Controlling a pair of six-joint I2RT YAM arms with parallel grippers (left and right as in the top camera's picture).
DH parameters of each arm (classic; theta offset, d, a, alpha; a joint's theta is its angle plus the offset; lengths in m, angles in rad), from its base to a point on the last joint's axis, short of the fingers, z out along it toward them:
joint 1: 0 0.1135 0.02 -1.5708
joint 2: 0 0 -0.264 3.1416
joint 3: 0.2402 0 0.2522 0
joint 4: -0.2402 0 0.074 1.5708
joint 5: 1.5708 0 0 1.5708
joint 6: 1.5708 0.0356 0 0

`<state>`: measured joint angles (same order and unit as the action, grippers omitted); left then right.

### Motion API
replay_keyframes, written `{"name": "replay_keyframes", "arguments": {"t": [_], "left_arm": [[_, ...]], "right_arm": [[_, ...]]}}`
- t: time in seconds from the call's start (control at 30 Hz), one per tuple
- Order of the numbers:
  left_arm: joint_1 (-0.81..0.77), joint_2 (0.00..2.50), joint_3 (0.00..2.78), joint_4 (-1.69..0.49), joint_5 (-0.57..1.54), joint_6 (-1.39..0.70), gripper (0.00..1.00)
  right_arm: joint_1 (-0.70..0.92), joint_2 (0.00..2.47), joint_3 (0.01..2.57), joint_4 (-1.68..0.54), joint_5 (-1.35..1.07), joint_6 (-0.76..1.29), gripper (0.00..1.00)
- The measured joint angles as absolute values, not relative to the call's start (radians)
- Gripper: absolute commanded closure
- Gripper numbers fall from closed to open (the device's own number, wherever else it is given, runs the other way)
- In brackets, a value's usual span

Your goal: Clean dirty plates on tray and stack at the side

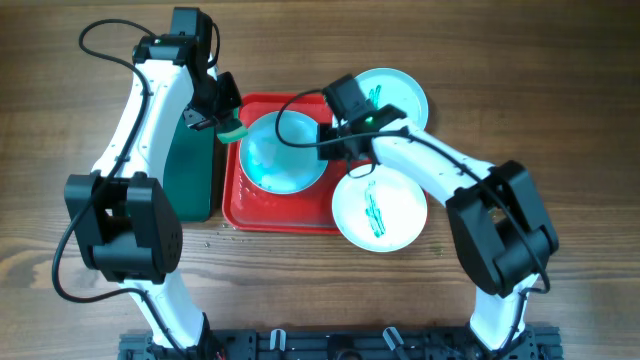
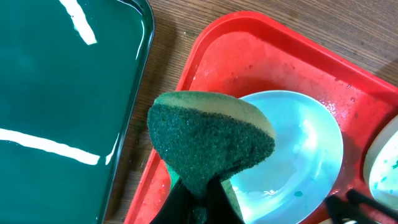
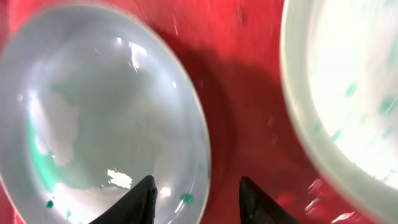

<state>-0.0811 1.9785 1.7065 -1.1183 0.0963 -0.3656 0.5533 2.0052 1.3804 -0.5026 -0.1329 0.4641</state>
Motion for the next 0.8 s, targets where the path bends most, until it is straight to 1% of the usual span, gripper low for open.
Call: {"name": "replay_keyframes", "arguments": {"t": [0.1,0.2,0.27,0.3,0.37,0.43,0.47,0.5,0.6,0.63,0.7,0.8], "left_arm": [[-0.081,1.979,1.707,-1.118,0.096,-0.366,0.96],[-0.081,1.979,1.707,-1.118,0.096,-0.366,0.96],[-0.081,1.979,1.707,-1.118,0.096,-0.366,0.96],[-0.081,1.979,1.707,-1.118,0.096,-0.366,0.96],[-0.081,1.979,1.707,-1.118,0.096,-0.366,0.96],[-0.081,1.979,1.707,-1.118,0.096,-0.366,0.96],[-0.081,1.979,1.707,-1.118,0.096,-0.366,0.96],[-0.081,1.979,1.707,-1.118,0.096,-0.366,0.96],[-0.081,1.979,1.707,-1.118,0.096,-0.366,0.96],[-0.081,1.979,1.707,-1.118,0.096,-0.366,0.96],[-0.081,1.979,1.707,-1.118,0.096,-0.366,0.96],[-0.083,1.979,1.707,-1.118,0.097,-0.366,0.96]], "right_arm": [[0.535,2.038,1.446,-0.488,-0.146,0.328,0.56],[0.539,2.104,1.510,-0.466,-0.152,0.266,0.57],[0.539,2.145,1.523,-0.447,-0.146,0.250,0.65],[0.539,2.157,1.523,-0.441,-0.138,0.248,0.71],[0.539,2.162,1.523,-0.420,-0.120,0.257,0.73],[0.539,2.163,1.524,-0.420,-0.108,0.269,0.79],[0.539,2.167,1.525,-0.426,-0.105,0.286,0.85],[0.539,2.172,1.525,-0.437,-0.103,0.307,0.88],[0.539,2.185,1.527,-0.474,-0.104,0.366,0.92],[0.539,2.185,1.528,-0.479,-0.105,0.380,0.96],[0.540,2.185,1.534,-0.503,-0.115,0.409,0.96],[0.542,2.184,1.549,-0.576,-0.130,0.522,0.96]]}}
